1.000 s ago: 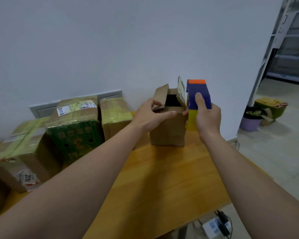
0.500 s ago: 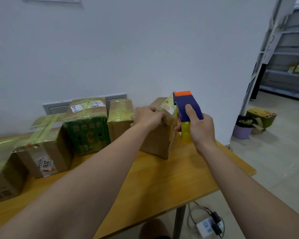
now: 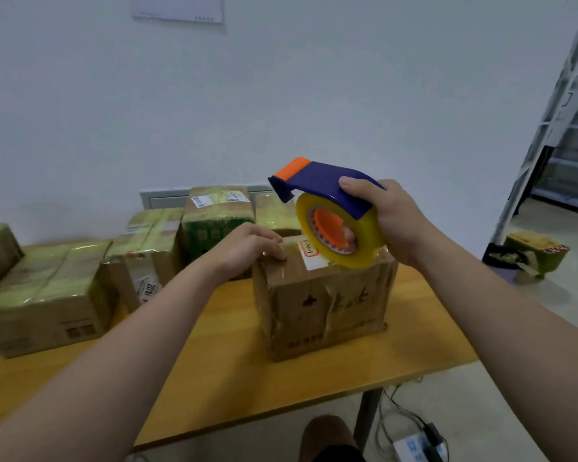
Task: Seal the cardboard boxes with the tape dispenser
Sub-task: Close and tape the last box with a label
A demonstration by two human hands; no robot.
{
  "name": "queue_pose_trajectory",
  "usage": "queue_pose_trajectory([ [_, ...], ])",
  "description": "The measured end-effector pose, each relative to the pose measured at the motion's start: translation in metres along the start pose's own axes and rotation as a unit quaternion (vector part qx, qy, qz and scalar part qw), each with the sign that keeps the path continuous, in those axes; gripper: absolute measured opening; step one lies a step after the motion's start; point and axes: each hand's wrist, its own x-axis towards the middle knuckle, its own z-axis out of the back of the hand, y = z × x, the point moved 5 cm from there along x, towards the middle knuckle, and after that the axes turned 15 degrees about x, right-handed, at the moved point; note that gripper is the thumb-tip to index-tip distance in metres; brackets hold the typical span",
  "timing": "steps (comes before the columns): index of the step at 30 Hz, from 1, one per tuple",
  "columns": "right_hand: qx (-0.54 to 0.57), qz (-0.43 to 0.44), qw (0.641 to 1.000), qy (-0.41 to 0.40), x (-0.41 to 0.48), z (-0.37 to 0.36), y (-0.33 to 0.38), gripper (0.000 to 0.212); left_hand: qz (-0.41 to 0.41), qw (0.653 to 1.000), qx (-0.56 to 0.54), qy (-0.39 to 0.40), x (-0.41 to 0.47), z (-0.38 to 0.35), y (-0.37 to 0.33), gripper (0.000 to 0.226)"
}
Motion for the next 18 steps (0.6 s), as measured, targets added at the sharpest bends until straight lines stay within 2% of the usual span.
queue_pose_trajectory([
  [2, 0.040, -0.018, 0.999, 0.024, 0.003, -0.027, -0.004, 0.037, -0.006, 1.000, 0.004, -0.008, -0.020, 0.024, 0.021, 0.021],
  [6, 0.110, -0.062, 0.991, 0.052, 0.011, -0.067, -0.015, 0.059, -0.005, 0.999, -0.025, -0.045, -0.053, 0.058, 0.069, 0.020],
  [11, 0.125, -0.111, 0.978, 0.121, 0.026, -0.105, -0.026, 0.047, -0.060, 0.989, -0.013, -0.136, -0.080, 0.061, 0.102, 0.007],
  [15, 0.098, -0.137, 0.971, 0.167, 0.038, -0.107, -0.024, 0.067, -0.101, 0.979, -0.047, -0.171, -0.085, 0.054, 0.101, 0.034],
  [18, 0.073, -0.148, 0.970, 0.179, 0.045, -0.103, -0.023, 0.071, -0.094, 0.978, -0.061, -0.178, -0.084, 0.046, 0.105, 0.022],
])
